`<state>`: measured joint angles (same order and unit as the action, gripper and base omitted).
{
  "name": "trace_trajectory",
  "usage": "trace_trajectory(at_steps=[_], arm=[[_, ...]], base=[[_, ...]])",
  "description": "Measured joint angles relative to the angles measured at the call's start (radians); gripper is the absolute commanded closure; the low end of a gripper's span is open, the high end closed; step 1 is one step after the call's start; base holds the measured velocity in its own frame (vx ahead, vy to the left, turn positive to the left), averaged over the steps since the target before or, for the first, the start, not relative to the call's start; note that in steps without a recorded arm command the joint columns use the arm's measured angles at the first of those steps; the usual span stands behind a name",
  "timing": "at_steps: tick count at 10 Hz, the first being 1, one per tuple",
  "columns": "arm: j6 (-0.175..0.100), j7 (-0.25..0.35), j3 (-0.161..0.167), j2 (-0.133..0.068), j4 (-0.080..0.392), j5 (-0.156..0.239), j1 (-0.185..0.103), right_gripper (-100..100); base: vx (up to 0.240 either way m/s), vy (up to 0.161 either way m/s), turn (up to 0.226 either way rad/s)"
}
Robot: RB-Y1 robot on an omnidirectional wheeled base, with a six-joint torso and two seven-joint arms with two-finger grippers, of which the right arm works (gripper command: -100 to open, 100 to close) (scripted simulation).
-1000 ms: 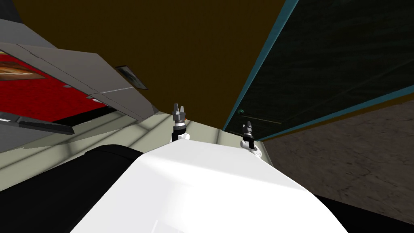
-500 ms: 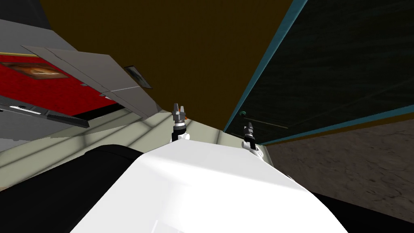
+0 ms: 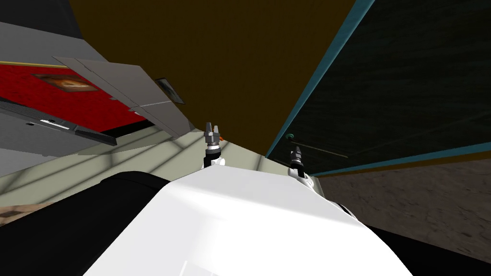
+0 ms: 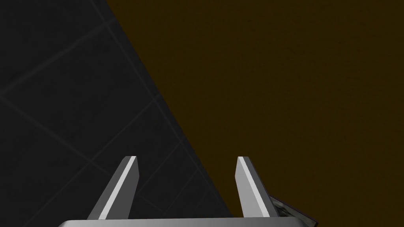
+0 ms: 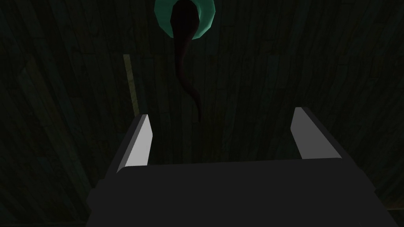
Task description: Pull the door open
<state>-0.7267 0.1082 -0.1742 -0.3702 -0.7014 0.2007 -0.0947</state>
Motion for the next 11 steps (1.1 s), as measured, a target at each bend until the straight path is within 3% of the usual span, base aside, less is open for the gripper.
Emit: trace_trajectory(at_steps=[6, 11], arm=[[-0.014, 0.005, -0.009, -0.026, 0.117, 0.006, -0.041, -100], [-0.016, -0.001, -0.016, -0.023, 0.126, 0.009, -0.046, -100]], base=[[0.021, -0.036, 0.062], [0.158, -0.065, 0.025]])
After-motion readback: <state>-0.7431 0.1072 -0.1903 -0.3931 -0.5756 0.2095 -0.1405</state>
